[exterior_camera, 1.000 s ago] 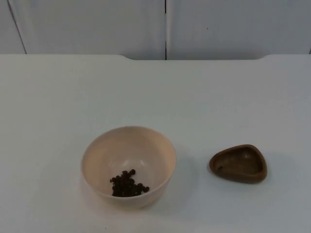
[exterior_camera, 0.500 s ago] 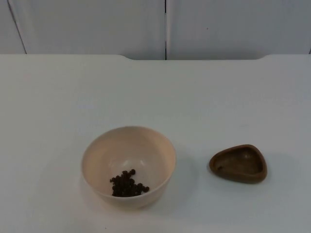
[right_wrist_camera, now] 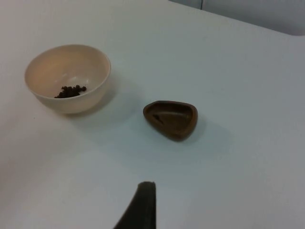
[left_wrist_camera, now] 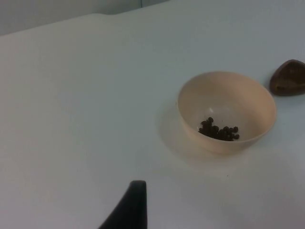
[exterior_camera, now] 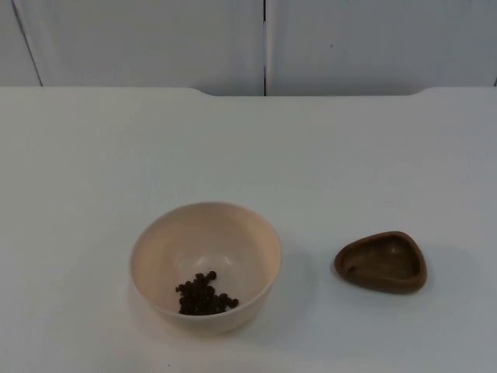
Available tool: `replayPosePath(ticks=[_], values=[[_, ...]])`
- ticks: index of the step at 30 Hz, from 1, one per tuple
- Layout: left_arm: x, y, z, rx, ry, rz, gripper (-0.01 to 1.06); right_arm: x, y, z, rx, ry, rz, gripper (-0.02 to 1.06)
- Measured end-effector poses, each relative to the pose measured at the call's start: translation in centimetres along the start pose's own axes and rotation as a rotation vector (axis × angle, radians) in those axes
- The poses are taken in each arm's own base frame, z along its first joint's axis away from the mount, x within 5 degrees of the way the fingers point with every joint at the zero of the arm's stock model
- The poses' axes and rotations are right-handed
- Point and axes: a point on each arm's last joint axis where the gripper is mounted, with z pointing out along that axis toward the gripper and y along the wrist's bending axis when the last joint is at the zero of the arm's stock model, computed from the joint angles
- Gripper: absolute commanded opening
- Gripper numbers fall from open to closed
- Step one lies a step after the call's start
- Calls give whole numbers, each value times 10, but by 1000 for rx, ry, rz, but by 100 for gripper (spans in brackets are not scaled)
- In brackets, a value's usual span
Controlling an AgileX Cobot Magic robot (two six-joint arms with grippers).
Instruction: Pick up the bowl with the left hand and pour the coffee beans from the cup into the bowl with the right hand.
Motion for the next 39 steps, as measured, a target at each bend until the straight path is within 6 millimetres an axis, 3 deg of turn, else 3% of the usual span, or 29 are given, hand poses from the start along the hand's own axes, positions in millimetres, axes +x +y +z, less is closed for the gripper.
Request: replayPosePath(ticks=[17, 19, 22, 39], values=[[0, 0, 0, 0, 0, 0, 105, 0, 0, 0, 0, 0, 2, 86], [0, 0, 0, 0, 0, 0, 105, 0, 0, 0, 0, 0, 2, 89], [0, 0, 0, 0, 0, 0, 105, 0, 0, 0, 0, 0, 2, 105], [0, 0, 0, 0, 0, 0, 105, 1, -12, -1, 129, -1, 148, 105]])
